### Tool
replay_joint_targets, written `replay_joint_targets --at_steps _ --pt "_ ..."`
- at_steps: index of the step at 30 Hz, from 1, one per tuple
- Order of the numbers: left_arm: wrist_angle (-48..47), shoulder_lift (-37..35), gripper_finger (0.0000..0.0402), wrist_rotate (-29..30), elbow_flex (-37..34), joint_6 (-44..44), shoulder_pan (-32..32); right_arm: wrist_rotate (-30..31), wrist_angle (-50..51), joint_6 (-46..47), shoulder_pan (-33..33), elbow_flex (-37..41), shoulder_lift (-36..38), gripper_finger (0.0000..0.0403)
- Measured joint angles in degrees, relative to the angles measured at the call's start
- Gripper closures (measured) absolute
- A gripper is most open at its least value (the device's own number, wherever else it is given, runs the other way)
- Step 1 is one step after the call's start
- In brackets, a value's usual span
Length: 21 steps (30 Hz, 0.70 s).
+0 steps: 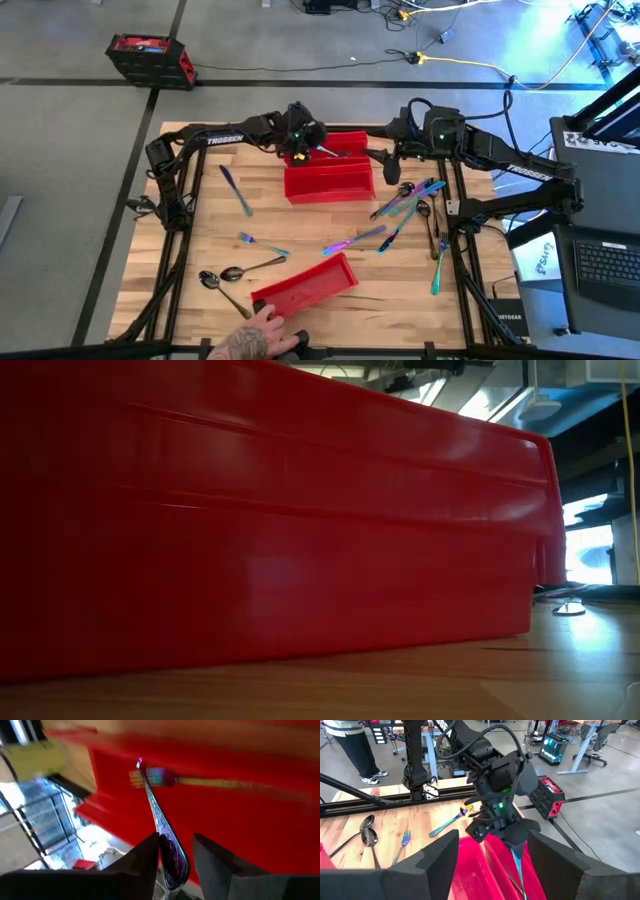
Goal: Sort silverware
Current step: Put the purple fork into the top red bin, then adjust the purple fork on the red bin
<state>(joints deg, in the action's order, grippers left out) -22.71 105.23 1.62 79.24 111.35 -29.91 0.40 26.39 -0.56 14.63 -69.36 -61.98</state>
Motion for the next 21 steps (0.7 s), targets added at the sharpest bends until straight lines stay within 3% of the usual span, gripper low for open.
replay_joint_targets --at_steps 11,21 --pt "-5.6 0.0 0.0299 -0.4 0.7 -0.3 -0.2 0.0 0.0 0.0 0.0 0.0 0.0 0.0182" --pt "-3.8 0.0 0.0299 2.4 2.1 -1.2 0.4 -1.1 0.0 0.0 0.0 0.0 0.0 0.0182"
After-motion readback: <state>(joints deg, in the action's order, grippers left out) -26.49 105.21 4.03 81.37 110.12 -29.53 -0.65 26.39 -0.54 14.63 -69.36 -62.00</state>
